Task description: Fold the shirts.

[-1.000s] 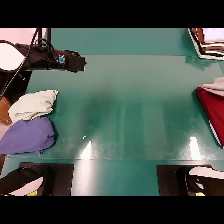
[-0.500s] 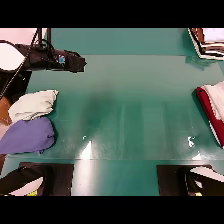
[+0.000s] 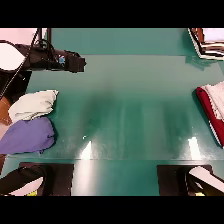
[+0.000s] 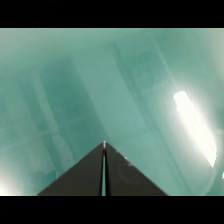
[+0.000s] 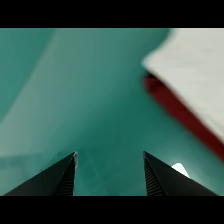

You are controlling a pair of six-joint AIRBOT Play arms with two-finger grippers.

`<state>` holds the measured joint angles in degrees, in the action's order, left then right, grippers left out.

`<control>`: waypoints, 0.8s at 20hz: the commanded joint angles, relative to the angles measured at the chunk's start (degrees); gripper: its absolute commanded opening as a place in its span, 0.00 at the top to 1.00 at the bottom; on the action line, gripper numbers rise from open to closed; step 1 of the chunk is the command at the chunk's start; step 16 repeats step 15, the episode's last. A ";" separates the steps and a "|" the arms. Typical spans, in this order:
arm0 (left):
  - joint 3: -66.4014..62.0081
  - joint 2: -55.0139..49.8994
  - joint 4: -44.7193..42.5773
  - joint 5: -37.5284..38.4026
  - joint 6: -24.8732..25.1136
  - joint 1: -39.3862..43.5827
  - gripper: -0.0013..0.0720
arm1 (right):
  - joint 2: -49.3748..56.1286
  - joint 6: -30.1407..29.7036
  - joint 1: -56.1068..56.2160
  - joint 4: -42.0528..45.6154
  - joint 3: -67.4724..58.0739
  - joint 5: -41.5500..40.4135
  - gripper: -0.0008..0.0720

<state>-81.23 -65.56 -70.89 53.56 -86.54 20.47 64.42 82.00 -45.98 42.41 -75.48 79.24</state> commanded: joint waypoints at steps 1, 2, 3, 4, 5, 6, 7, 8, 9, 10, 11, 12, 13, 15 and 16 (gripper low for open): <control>-0.02 0.00 0.02 -0.90 -0.04 0.00 0.95 | -2.36 0.02 15.89 -4.83 0.11 -5.42 0.35; -0.02 0.00 0.02 -1.18 -0.04 0.00 0.95 | -2.73 0.02 20.79 -4.85 0.11 -6.82 0.44; -0.02 0.00 0.02 -1.36 -0.04 0.02 0.95 | -2.93 0.02 25.07 -4.90 0.11 -8.22 0.54; -0.02 0.00 0.02 -1.49 -0.04 0.00 0.95 | -2.99 0.00 29.27 -4.81 0.09 -9.57 0.67; -0.02 0.00 0.17 -1.79 -0.11 0.02 0.95 | -2.97 0.00 32.79 -4.81 0.11 -10.43 0.82; -0.02 0.00 0.17 -2.01 -0.09 0.02 0.95 | -2.97 -0.04 36.13 -4.72 0.11 -10.86 0.96; -0.02 0.00 0.17 -2.14 -0.09 0.02 0.95 | -2.97 -0.04 39.08 -4.74 0.11 -11.21 0.97; -0.02 0.00 0.17 -2.14 -0.09 0.02 0.95 | -2.97 -0.04 41.38 -4.74 0.11 -11.61 0.97; -0.02 0.00 0.17 -2.14 -0.09 0.00 0.95 | -2.97 -0.04 43.30 -4.72 0.11 -11.82 0.97; -0.02 0.00 0.17 -2.14 -0.09 0.00 0.95 | -2.97 -0.04 44.96 -4.72 0.11 -11.80 0.97; -0.02 0.00 0.17 -2.14 -0.09 0.00 0.95 | -2.97 -0.04 46.10 -4.72 0.11 -11.80 0.97; -0.02 0.00 0.17 -2.14 -0.09 0.02 0.95 | -2.97 -0.04 46.99 -4.74 0.11 -11.80 0.97; -0.02 0.00 0.17 -2.14 -0.09 0.02 0.95 | -2.97 -0.04 47.71 -4.72 0.11 -11.78 0.97; -0.02 0.00 0.17 -2.14 -0.09 0.02 0.95 | -2.97 -0.02 48.57 -4.74 0.11 -11.72 0.97; -0.02 0.00 0.17 -2.14 -0.09 0.02 0.95 | -2.97 -0.02 48.57 -4.74 0.11 -11.72 0.97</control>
